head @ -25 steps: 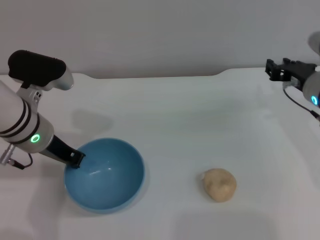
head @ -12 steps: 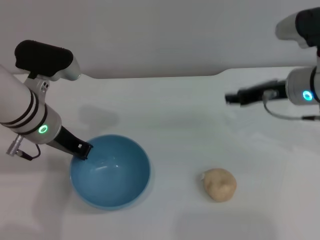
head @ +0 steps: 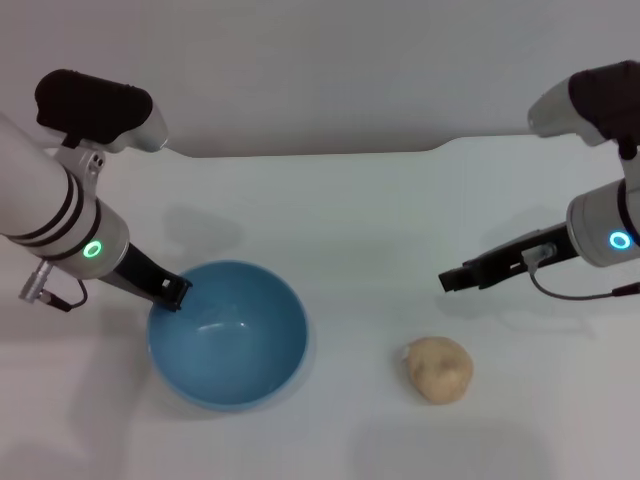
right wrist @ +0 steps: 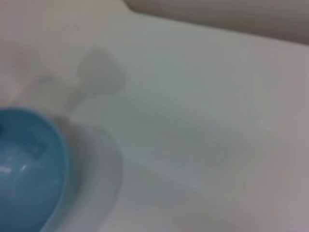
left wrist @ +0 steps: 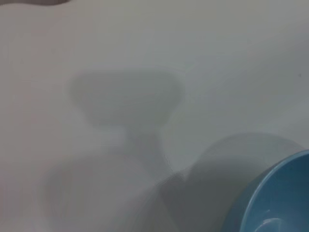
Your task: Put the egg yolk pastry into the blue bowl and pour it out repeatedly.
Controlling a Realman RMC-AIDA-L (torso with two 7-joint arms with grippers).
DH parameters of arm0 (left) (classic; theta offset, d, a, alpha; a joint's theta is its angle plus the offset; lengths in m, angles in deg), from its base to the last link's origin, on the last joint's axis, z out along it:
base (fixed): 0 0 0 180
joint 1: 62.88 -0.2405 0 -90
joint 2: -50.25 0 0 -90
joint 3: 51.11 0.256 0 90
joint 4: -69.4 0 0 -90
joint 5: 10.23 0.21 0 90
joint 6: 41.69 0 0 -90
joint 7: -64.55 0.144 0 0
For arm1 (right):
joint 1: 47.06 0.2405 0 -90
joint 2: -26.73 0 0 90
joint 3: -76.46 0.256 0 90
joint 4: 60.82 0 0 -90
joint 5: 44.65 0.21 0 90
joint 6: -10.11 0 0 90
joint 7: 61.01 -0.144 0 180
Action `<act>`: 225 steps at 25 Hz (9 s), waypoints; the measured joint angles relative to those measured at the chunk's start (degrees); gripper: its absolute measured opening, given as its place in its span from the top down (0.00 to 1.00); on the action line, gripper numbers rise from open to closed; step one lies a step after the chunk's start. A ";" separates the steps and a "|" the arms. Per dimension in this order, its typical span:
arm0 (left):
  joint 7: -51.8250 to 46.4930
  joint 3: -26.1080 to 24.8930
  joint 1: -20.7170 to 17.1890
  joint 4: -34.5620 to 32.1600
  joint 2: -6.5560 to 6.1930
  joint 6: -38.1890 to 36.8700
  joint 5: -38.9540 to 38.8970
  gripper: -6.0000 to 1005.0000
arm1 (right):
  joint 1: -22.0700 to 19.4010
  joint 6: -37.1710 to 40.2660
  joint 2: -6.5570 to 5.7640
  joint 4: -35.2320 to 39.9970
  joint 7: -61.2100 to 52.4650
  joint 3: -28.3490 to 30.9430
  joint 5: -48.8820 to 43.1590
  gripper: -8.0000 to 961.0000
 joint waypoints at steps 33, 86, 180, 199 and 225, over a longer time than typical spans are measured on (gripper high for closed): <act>-1.50 0.25 3.37 -1.41 0.00 2.26 -0.77 0.97 | 9.57 1.14 2.23 -17.38 2.34 -9.87 -2.30 0.64; -1.01 3.86 4.04 -4.15 0.37 2.66 -2.76 0.97 | 9.70 2.09 2.29 9.04 3.96 -20.13 4.58 0.90; 10.01 -11.58 -7.40 -5.46 -0.36 -14.37 -11.75 0.97 | -0.97 7.09 1.78 -1.80 3.43 3.51 1.00 0.53; 4.57 -10.49 -8.39 -13.97 -0.06 -3.49 -5.45 0.97 | 6.67 19.95 2.35 -16.57 3.16 -8.71 7.65 0.53; 3.59 -7.46 -6.90 -14.24 -0.09 -3.65 -5.34 0.97 | 9.18 28.52 2.59 -23.98 2.65 -16.78 12.03 0.70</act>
